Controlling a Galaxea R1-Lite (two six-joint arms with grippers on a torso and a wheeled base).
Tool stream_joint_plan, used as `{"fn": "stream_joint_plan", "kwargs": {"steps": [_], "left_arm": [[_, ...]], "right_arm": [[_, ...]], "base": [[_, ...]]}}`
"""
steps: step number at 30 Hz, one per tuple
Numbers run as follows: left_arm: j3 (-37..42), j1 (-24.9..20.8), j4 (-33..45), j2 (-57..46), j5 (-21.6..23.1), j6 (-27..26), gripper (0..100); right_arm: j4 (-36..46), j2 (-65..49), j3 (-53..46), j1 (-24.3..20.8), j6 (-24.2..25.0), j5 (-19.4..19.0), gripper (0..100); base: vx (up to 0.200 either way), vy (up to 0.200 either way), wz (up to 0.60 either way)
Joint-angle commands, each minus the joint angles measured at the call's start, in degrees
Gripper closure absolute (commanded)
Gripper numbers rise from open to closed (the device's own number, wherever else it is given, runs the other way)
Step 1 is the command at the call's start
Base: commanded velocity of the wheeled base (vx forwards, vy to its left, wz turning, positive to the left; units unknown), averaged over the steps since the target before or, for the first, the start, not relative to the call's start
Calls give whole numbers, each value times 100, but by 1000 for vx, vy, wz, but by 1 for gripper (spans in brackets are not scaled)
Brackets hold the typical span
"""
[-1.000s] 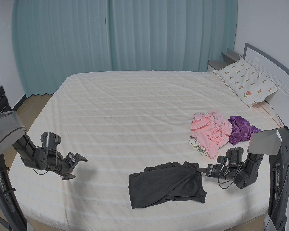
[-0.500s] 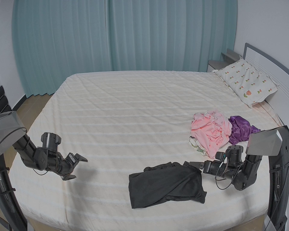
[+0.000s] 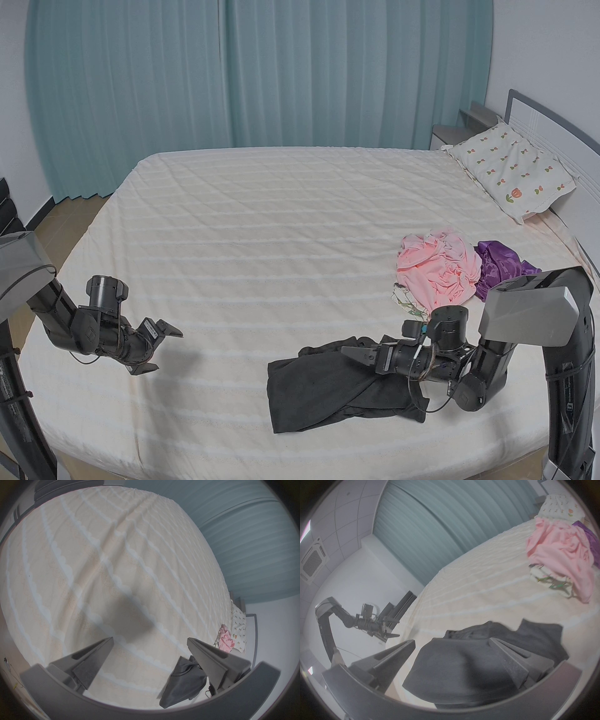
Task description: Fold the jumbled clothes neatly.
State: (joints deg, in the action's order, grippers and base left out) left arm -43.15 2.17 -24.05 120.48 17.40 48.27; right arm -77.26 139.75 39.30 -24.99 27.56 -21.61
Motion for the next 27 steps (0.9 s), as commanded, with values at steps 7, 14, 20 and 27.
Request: {"fn": "stream_joint_plan", "kwargs": {"steps": [7,14,20,27], "left_arm": [[9,3,15,11,9,33,0],[9,-6,15,11,1,33,0],[9,-24,6,-33,9,33,0],[9,-191,6,-86,9,200,0]], "right_arm": [[537,456,807,29,461,34,0],[801,553,1220,231,742,404,0],[-78,325,948,451,1216,456,0],[-272,-405,60,732,1243,448,0]], "base": [[0,0,0],[0,0,0],[0,0,0],[0,0,0]]}}
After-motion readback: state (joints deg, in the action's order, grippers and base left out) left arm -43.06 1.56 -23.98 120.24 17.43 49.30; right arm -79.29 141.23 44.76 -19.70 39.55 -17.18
